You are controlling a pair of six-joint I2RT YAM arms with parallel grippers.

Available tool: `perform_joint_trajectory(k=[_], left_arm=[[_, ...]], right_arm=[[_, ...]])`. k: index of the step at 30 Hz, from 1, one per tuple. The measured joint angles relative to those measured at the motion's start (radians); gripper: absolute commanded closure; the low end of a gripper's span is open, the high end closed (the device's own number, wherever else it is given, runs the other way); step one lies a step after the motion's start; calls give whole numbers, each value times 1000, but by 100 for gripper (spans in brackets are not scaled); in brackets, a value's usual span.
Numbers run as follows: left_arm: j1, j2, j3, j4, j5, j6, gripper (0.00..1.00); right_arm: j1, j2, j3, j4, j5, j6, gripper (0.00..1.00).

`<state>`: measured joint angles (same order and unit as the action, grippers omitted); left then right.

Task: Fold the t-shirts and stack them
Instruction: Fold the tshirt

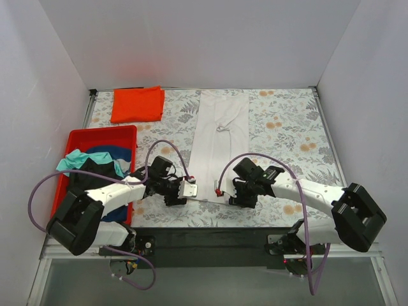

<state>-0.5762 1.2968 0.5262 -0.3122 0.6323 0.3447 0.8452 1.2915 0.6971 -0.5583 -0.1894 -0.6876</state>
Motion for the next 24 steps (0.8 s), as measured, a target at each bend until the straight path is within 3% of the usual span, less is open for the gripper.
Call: perform_joint_trajectory(k=[6,10,11,14,15,20,24], left_arm=[[-19,31,-3,48,-16,-6,51],[-40,54,0,87,-16,-14,64],[-48,63,4,94,-16,-19,72],[-64,91,20,111,-21,-32,87],[-69,100,26,114,-24,-38,92],[-79,107,32,126,-31,-60,100],[-100,78,32,93,-49,-80,100]], right_arm=[[9,56,-27,77,-1,0,55],[24,71,-25,115,-2,4,60],[29,76,-22,121,-4,5,62],[37,90,-16,146,-6,5,83],[39,93,-15,157,-5,5,98],[41,97,-14,182,10,4,99],[45,79,-14,149,11,-14,99]])
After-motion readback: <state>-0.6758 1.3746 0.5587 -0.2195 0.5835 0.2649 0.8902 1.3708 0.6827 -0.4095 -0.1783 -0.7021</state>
